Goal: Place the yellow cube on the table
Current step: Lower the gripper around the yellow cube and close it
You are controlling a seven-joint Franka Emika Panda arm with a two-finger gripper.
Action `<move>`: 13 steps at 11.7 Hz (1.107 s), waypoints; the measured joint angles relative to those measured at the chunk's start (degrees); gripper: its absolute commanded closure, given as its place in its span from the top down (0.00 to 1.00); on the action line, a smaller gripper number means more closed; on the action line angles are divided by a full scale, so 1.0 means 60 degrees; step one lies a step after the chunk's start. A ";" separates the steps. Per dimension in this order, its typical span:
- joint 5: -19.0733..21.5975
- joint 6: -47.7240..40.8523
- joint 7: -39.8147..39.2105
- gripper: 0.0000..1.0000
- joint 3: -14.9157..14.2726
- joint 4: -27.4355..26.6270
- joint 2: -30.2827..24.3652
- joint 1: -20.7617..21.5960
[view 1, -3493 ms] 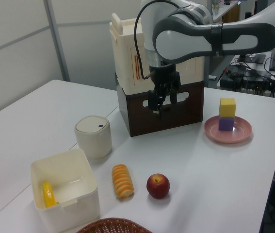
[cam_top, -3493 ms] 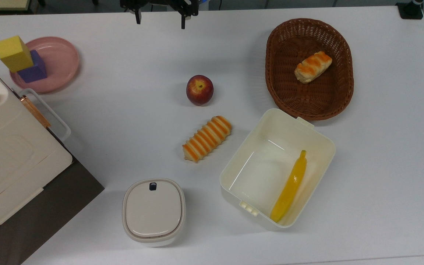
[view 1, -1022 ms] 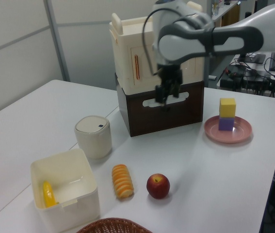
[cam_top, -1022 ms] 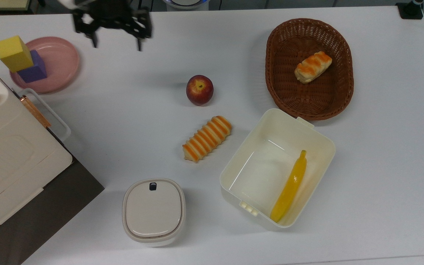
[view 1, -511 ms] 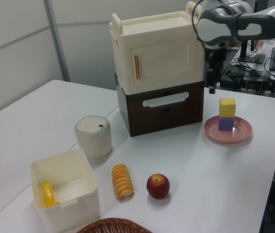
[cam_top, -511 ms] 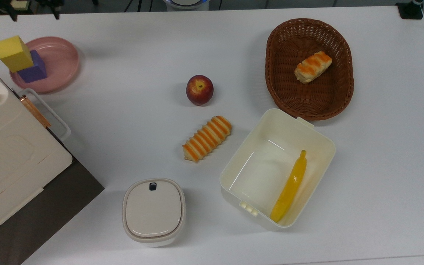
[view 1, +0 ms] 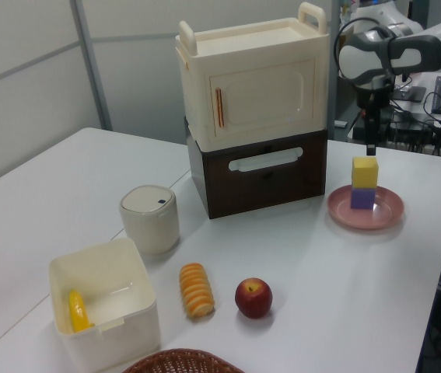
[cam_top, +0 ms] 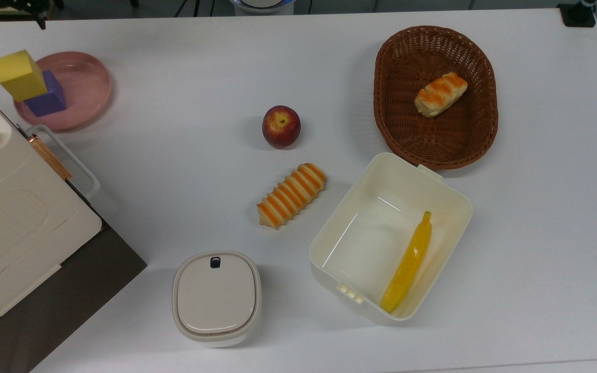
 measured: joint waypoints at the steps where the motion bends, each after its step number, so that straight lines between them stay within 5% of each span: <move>1: 0.0000 0.0257 -0.0255 1.00 -0.0043 0.0001 0.0177 -0.0067; 8: 0.0000 0.1247 -0.1139 1.00 -0.0045 0.0006 0.1017 -0.0308; 11: 0.0001 0.1387 -0.1142 0.61 -0.0045 0.0008 0.1288 -0.0309; 13: 0.0002 0.1387 -0.1145 0.55 -0.0038 0.0007 0.1364 -0.0309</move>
